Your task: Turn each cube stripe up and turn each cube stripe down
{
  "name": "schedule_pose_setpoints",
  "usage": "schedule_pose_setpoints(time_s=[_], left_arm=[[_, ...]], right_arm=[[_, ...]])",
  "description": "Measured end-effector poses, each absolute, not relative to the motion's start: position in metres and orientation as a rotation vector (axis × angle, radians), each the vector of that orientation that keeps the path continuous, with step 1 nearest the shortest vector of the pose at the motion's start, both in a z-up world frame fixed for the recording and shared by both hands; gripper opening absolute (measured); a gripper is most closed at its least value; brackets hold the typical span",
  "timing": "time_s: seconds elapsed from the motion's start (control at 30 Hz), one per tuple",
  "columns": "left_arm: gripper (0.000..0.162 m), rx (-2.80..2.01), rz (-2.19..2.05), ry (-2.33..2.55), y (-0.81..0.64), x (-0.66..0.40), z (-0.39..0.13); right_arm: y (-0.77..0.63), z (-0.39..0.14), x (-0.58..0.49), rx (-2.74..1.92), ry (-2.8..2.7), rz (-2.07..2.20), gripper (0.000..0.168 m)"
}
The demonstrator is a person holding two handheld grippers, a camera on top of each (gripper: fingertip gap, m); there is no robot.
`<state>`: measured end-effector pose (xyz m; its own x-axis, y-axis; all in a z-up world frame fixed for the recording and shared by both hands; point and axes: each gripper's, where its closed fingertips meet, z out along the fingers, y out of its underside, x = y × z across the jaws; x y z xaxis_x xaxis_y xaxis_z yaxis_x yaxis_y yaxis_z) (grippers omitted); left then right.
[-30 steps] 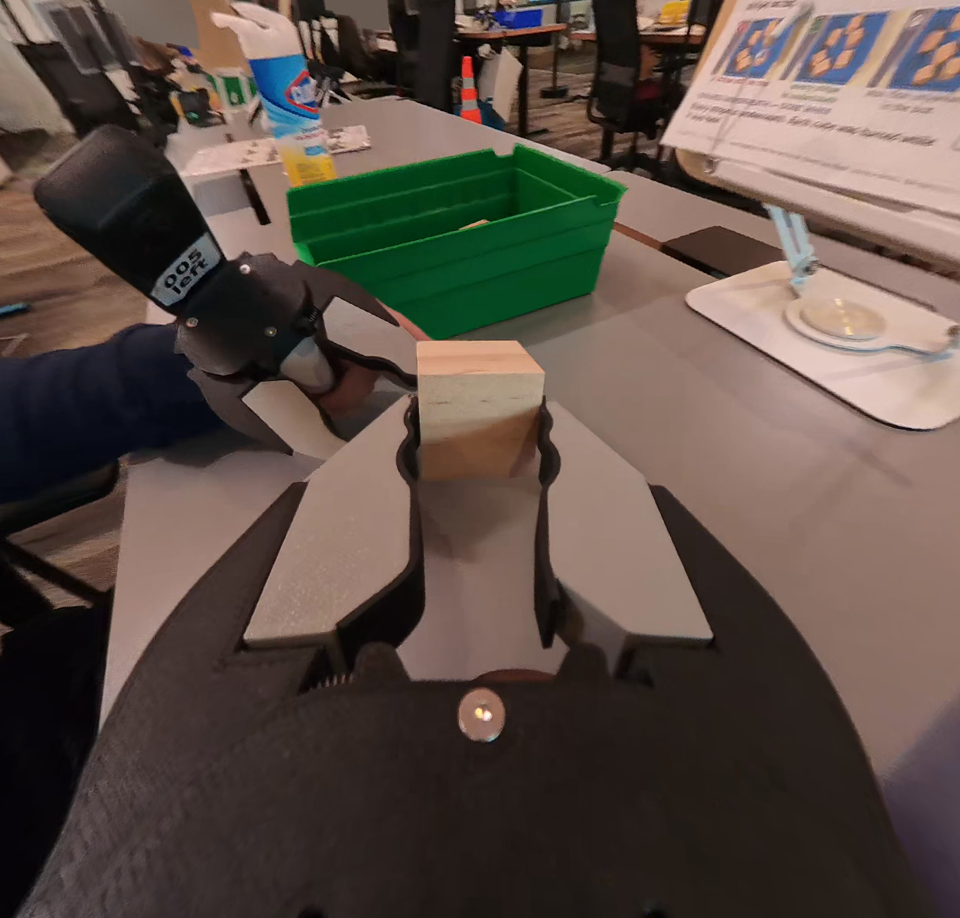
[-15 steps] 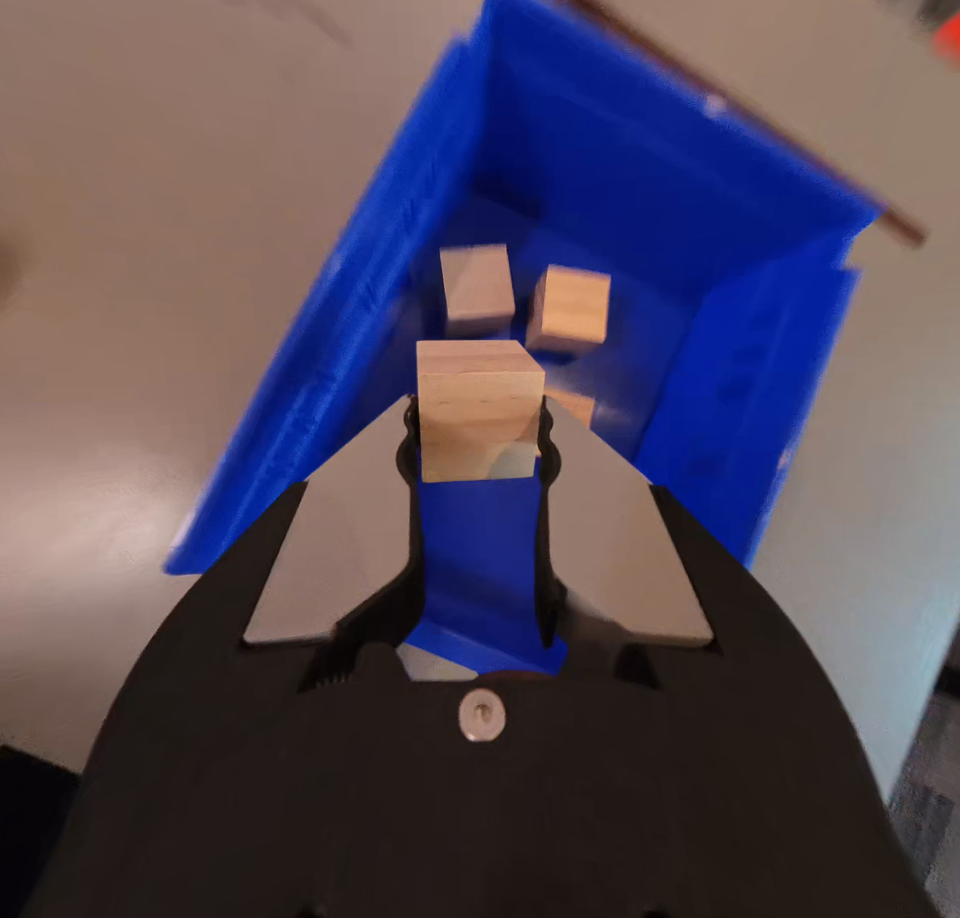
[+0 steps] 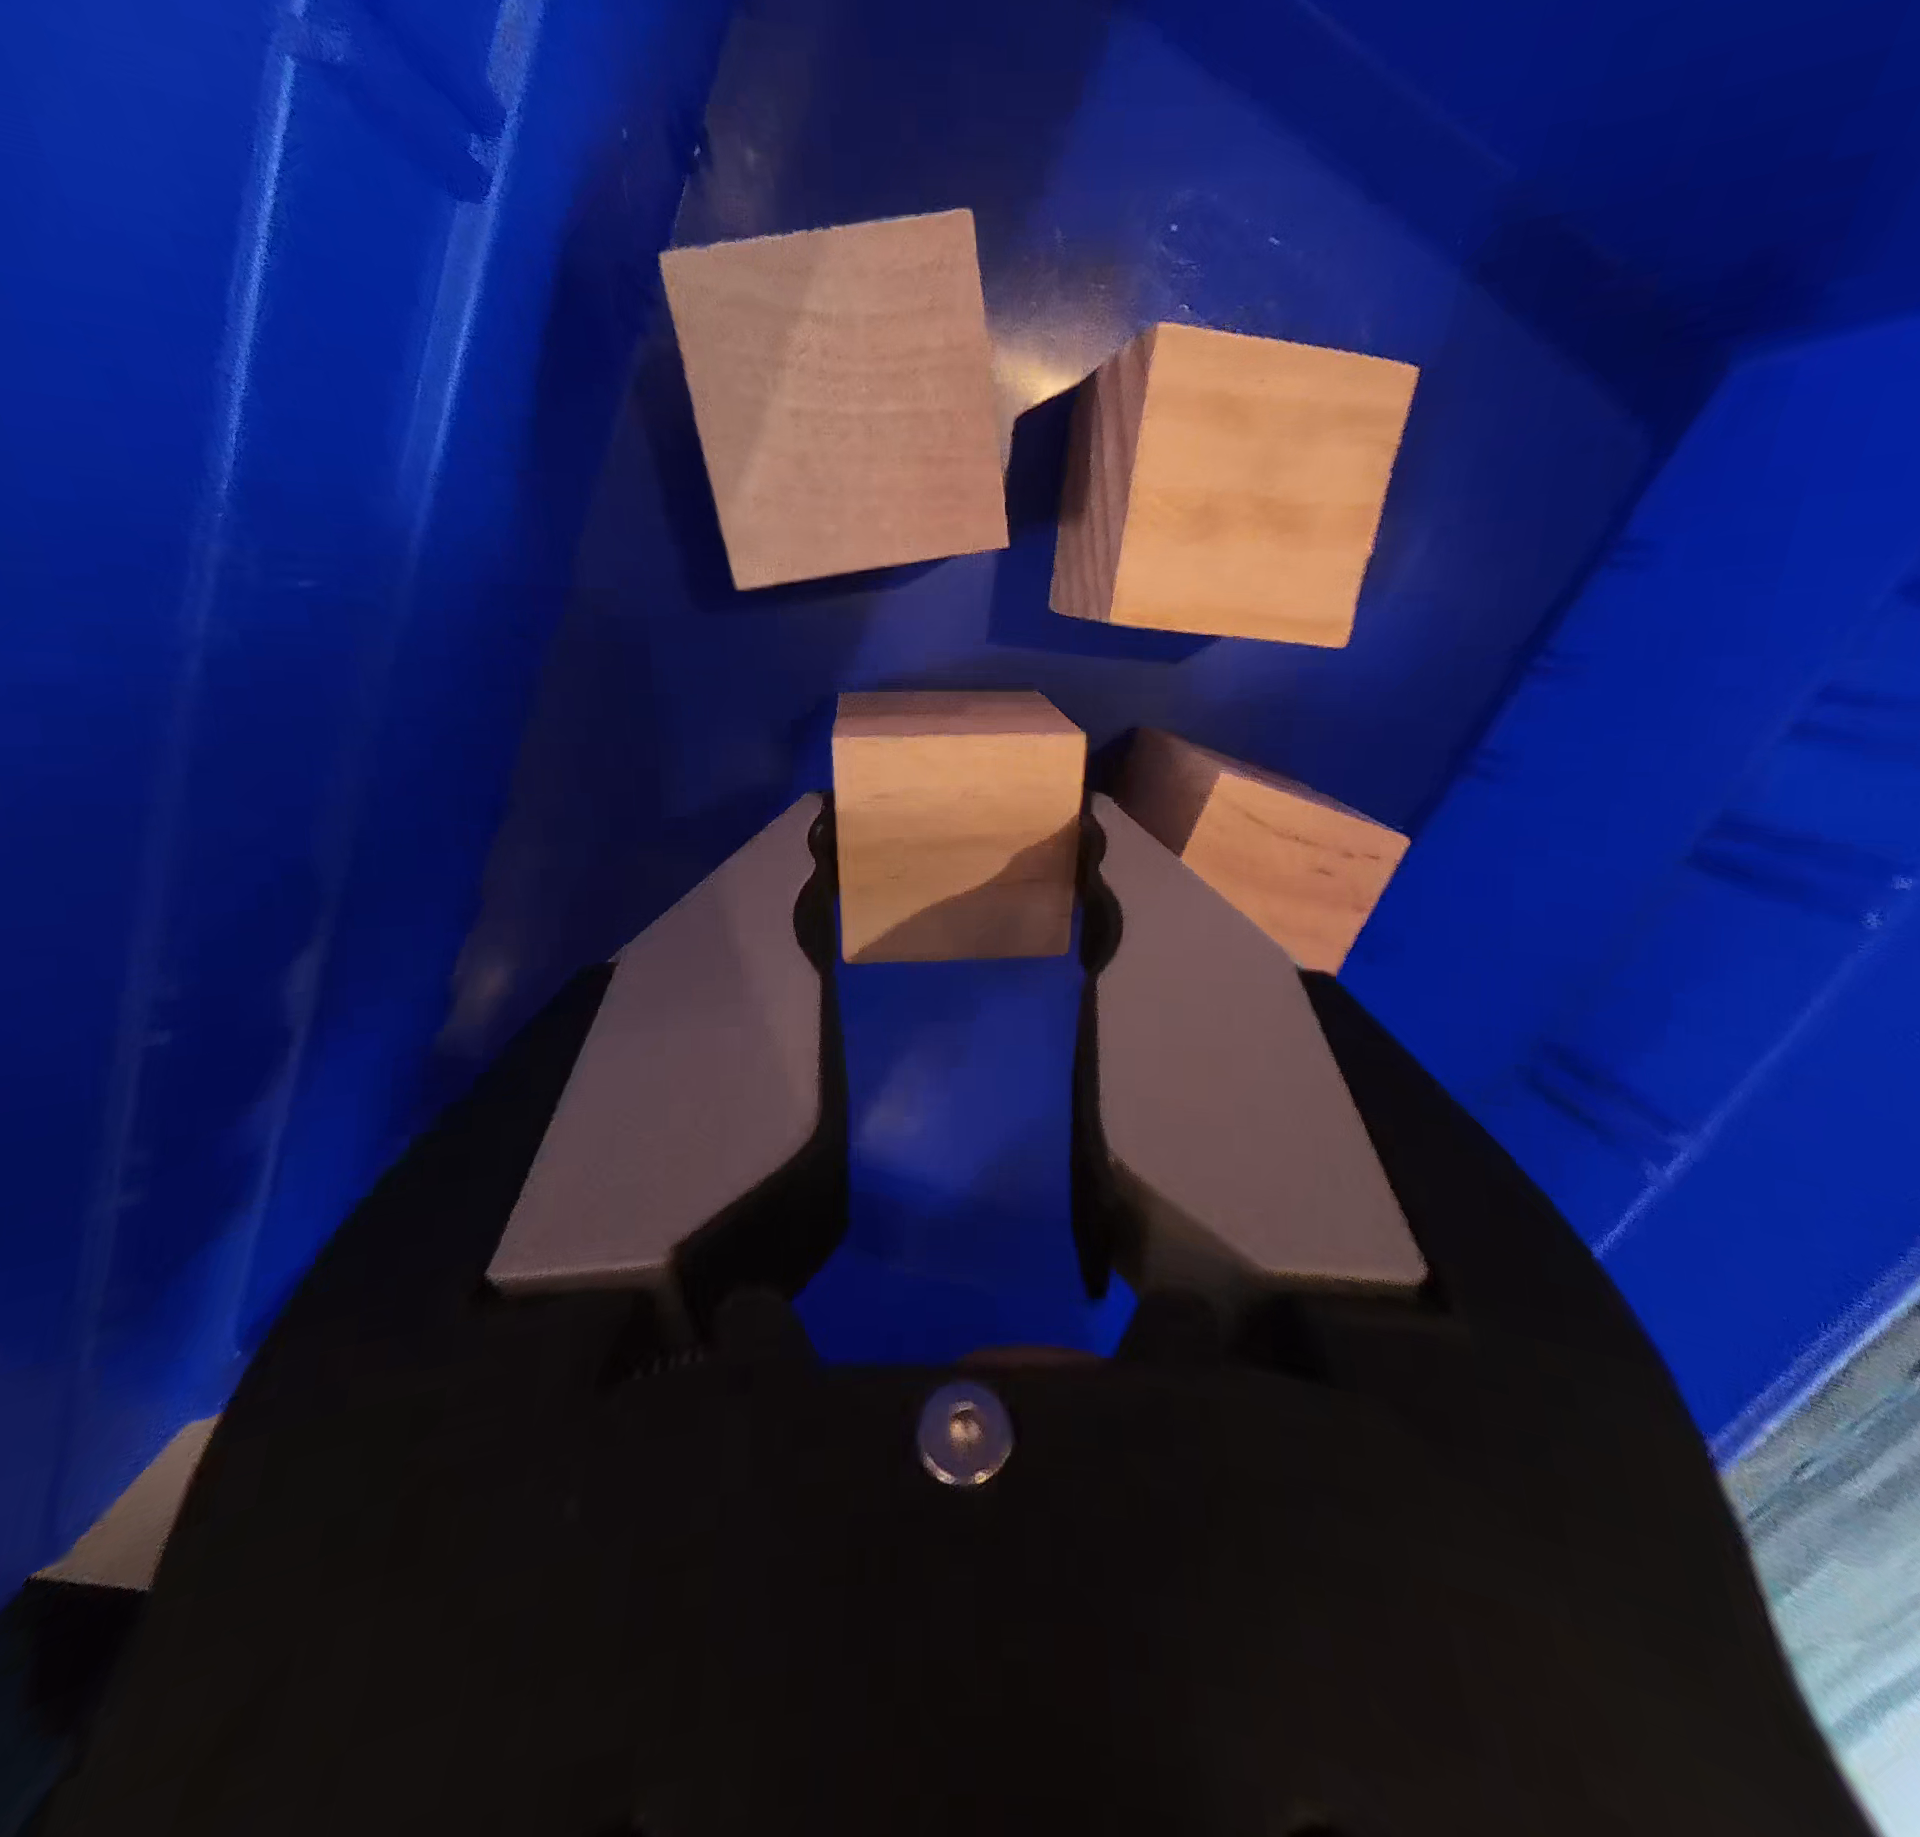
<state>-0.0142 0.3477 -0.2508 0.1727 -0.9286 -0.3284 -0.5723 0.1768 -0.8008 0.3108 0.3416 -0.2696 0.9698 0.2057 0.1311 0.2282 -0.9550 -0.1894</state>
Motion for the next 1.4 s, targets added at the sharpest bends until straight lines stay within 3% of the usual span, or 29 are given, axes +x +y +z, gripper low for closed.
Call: schedule_pose_setpoints(time_s=[0.17,0.33,0.4,0.53,0.73,1.0,1.2,1.4], left_arm=[[0.053,-1.494,-0.462,1.527,0.346,-0.014,-0.252],[0.056,-1.494,-0.434,1.544,0.346,-0.013,-0.256],[0.057,-1.496,-0.432,1.559,0.345,-0.013,-0.258],[0.065,-1.502,-0.441,1.628,0.339,-0.012,-0.265],[0.057,-1.474,-0.537,1.603,0.335,-0.012,-0.256],[0.058,-1.508,-0.614,1.558,0.339,-0.013,-0.250],[0.050,-1.426,-0.615,1.551,0.336,-0.011,-0.243],[0.052,-1.409,-0.714,1.491,0.336,-0.015,-0.231]], right_arm=[[0.342,-0.250,0.302,-2.850,-0.339,-0.146,0.051],[0.345,-0.181,0.272,-2.646,-0.393,-0.187,0.056],[0.346,-0.144,0.234,-2.525,-0.424,-0.123,0.063],[0.342,-0.088,0.108,-2.176,-0.657,0.125,0.061],[0.378,-0.137,0.041,-2.020,-0.636,0.140,0.066],[0.412,-0.221,0.053,-2.039,-0.512,0.231,0.060],[0.415,-0.244,0.049,-2.089,-0.537,0.216,0.059],[0.414,-0.243,0.039,-2.060,-0.547,0.229,0.056]])
